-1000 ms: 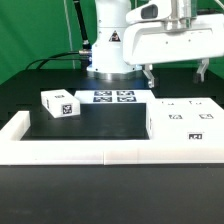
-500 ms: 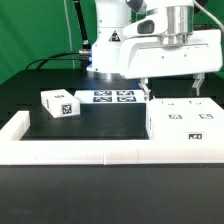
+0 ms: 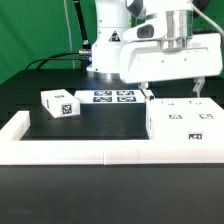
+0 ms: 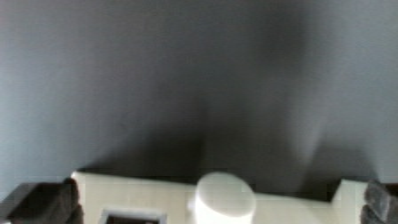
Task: Assemble cabinet
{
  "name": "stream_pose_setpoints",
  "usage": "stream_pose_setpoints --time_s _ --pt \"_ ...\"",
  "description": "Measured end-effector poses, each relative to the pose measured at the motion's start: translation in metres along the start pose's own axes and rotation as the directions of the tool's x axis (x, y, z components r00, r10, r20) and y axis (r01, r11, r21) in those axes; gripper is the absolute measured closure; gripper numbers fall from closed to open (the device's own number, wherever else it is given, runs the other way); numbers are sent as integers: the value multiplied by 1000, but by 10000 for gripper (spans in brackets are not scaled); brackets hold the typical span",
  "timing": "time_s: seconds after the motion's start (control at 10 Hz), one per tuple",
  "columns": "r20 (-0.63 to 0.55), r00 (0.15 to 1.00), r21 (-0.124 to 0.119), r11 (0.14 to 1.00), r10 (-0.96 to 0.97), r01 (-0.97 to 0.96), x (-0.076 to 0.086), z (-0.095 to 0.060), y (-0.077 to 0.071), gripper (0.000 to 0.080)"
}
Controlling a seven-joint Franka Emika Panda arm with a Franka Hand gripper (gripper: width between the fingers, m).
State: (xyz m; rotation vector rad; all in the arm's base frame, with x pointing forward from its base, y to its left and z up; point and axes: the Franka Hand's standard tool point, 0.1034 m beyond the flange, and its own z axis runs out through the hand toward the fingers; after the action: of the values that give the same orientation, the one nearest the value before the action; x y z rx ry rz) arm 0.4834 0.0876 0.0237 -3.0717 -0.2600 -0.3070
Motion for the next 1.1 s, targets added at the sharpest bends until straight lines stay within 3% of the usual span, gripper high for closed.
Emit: stream_pose_setpoints --time_s 0.4,1.0,1.1 --pt "-30 999 1 1000 12 -12 0 16 2 2" --pt "-35 999 0 1000 -24 24 -1 18 3 2" --pt "-35 999 -4 1000 7 -7 -1 18 9 2"
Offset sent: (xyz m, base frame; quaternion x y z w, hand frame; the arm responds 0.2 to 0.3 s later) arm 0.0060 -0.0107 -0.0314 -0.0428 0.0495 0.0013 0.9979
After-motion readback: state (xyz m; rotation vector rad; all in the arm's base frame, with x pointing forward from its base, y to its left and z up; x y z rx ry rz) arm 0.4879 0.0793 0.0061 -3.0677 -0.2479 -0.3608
